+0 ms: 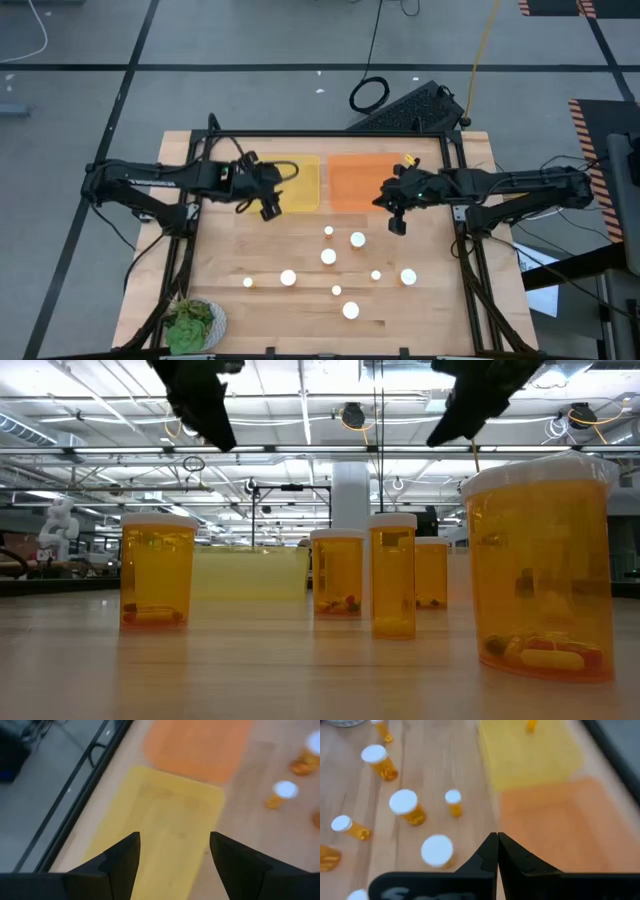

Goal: Pick and place medicine bottles into bin by pill shape (circle, oval)
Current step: Put the big orange pill bottle into the orange bin

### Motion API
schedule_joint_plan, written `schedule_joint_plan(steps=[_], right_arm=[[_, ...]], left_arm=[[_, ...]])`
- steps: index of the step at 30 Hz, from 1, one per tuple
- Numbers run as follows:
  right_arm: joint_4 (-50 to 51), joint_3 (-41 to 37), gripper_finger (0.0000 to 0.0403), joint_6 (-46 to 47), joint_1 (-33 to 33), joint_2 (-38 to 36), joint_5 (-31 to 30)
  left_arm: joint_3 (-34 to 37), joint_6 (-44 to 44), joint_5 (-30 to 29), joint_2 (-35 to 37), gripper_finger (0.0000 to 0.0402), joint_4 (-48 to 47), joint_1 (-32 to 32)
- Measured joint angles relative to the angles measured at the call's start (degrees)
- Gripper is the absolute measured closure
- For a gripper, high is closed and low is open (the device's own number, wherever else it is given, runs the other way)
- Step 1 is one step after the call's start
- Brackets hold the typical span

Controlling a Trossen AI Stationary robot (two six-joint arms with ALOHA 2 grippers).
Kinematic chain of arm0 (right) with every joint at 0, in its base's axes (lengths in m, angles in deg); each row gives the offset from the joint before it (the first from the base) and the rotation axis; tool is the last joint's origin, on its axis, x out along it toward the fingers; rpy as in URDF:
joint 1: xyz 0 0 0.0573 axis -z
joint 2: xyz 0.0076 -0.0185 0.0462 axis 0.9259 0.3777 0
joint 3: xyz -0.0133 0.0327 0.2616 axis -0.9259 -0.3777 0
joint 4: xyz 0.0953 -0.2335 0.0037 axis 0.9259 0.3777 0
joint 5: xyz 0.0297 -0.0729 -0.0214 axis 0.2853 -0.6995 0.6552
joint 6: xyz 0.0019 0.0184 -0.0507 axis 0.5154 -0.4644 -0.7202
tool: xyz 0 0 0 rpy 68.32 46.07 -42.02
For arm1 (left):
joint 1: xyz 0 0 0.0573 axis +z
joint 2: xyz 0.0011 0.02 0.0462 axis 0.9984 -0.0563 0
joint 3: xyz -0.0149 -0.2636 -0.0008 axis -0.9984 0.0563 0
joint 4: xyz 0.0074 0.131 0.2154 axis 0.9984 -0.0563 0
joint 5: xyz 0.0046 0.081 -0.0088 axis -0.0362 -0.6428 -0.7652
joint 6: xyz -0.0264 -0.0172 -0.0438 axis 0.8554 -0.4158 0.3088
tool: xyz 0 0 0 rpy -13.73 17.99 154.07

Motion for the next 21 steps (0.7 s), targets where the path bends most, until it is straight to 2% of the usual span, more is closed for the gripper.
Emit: schedule_joint_plan(steps=[5,9,14,21], right_arm=[[-1.5,-3.4,0.0403,9.0,-5.7,1.4,0.0],[-9.1,-6.9,0.0388,13.9,-9.9,4.1,-1.7],[-14.3,-7.6,0.0326,14.7,-12.3,10.3,-2.5],[-20.4,-7.6,0.0217,8.1,-12.6,15.8,-3.8]], left_arm=[[0.0,-2.5,-0.2,0.0,0.0158,0.7,-4.3],[0.0,-2.5,-0.2,0.0,0.0158,1.0,-6.6],[0.0,-1.9,-0.1,0.0,0.0158,1.5,-7.9],[0.0,-0.9,-0.1,0.0,0.0158,1.6,-7.9]])
